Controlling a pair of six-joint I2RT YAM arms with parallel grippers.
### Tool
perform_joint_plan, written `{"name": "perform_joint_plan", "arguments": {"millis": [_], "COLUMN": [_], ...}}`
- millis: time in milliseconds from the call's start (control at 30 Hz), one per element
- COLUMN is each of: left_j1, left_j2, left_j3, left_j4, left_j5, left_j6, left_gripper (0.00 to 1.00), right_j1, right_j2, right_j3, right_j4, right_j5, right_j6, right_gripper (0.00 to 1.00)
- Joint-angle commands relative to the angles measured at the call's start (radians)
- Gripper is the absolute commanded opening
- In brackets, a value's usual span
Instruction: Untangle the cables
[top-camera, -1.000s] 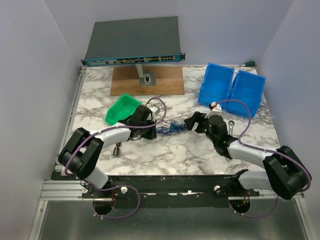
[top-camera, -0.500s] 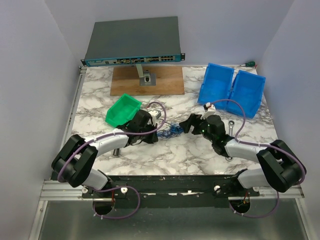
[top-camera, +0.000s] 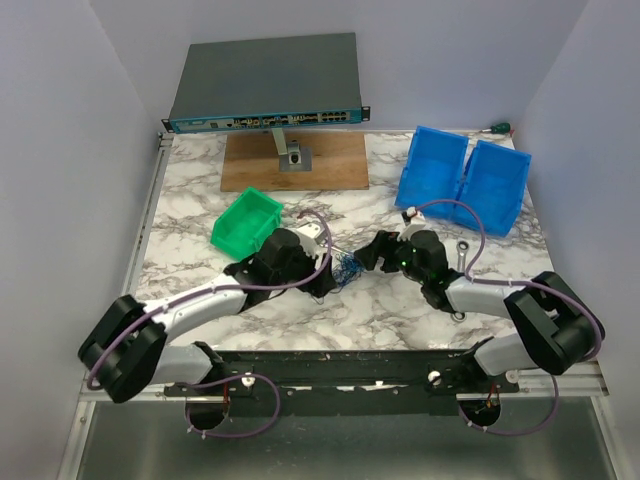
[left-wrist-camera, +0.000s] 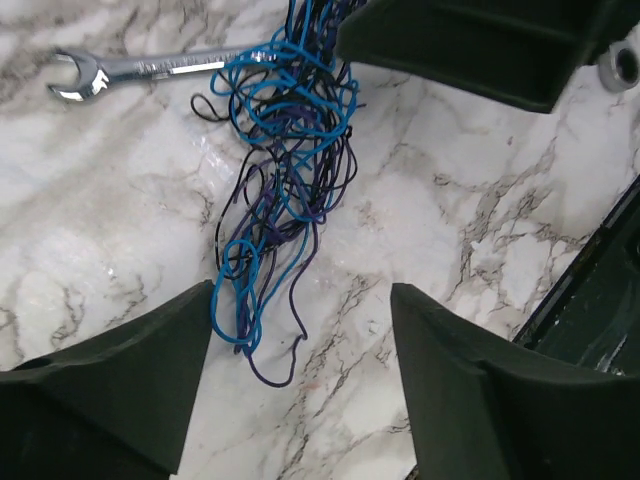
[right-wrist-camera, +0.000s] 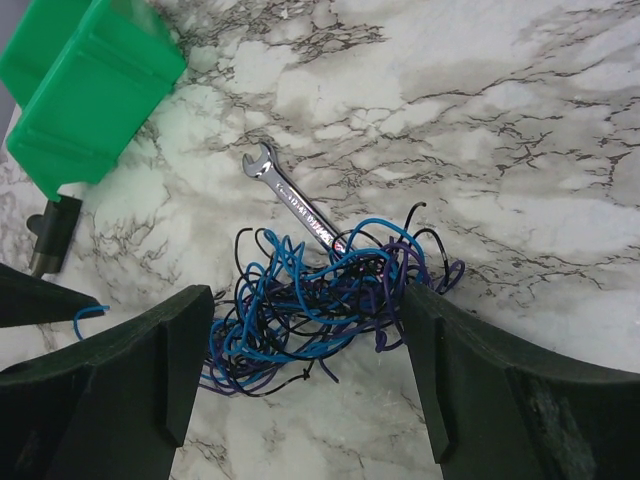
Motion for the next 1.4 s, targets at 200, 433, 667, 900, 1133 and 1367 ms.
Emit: {"name": "perform_joint_plan", "arguments": {"millis": [200, 433, 667, 900, 1133, 1367], "left_j1": [0.031, 0.030, 0.030, 0.031, 0.030, 0.041], "left_j2": [-0.001, 0.246, 0.379, 0.442, 0.478, 0.447], "left_j3": [0.065, 0.319, 0.381, 0.387, 0.427, 0.403], "left_j4": [0.043, -0.132, -0.142, -0.092, -0.112, -0.108], "left_j5": [-0.023, -0.018, 0.033, 0.120, 0.147, 0.093], "left_j6": [0.011, 0.020, -0.010, -0.035, -0.024, -0.025], "left_gripper": [0.76, 0.71, 0.63, 0.58, 0.41, 0.00], "right_j1": [-0.001, -0.001, -0.001, -0.001, -0.001, -0.001], "right_j2": [0.024, -0.090, -0.078, 0.041, 0.093, 0.082], "right_j3": [0.027, -0.020, -0.020, 0.024, 0.057, 0.070], "right_j4": [-0.003, -0.057, -0.090, -0.069, -0.070, -0.106], "right_j5": [0.060, 0.244, 0.246, 0.147, 0.113, 0.156], "right_j6": [0.046, 0.053, 0.080, 0.108, 0.104, 0.083], "right_gripper": [0.81, 0.77, 0.67, 0.55, 0.33, 0.01]}}
